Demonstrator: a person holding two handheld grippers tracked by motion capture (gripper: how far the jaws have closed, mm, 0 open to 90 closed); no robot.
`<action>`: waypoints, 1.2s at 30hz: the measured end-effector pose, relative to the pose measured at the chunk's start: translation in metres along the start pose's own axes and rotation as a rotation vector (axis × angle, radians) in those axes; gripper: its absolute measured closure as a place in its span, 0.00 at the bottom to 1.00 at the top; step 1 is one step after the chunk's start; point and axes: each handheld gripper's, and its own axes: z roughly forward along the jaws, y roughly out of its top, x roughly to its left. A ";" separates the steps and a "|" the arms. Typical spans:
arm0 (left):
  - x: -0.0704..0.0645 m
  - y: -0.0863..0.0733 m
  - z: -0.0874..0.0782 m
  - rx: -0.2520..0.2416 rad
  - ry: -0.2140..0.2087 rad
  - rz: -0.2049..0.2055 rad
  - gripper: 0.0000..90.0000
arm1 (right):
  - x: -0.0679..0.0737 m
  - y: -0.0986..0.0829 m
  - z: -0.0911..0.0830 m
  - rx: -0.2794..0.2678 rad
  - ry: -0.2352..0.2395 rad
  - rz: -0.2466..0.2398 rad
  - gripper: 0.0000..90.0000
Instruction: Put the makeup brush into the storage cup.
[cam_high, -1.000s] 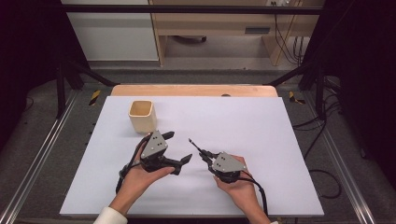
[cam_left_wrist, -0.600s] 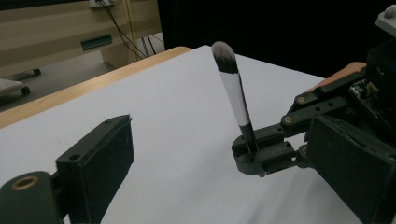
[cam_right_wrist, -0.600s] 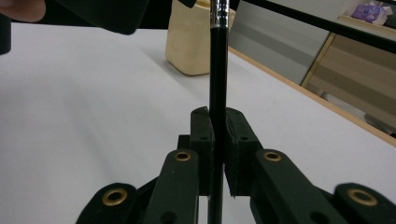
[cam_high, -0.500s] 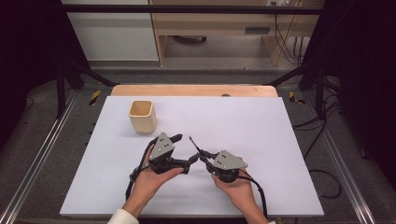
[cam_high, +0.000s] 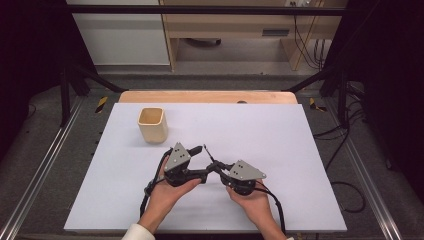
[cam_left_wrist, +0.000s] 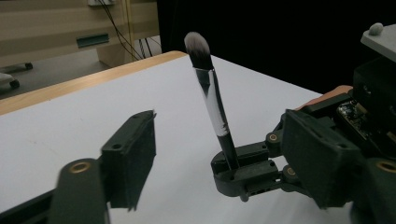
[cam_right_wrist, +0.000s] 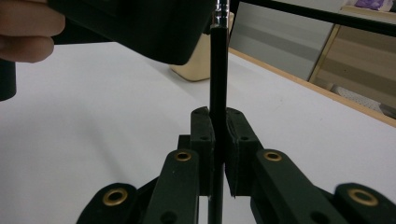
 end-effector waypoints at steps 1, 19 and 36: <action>0.000 0.000 0.000 0.000 0.000 0.000 0.37 | 0.000 0.000 0.000 0.000 0.000 0.000 0.93; -0.003 -0.003 0.008 0.007 -0.013 -0.028 0.75 | 0.000 0.001 -0.001 -0.015 0.023 0.046 0.93; -0.008 -0.005 0.010 -0.010 -0.035 -0.039 0.93 | 0.001 -0.001 0.001 -0.006 0.035 0.043 0.86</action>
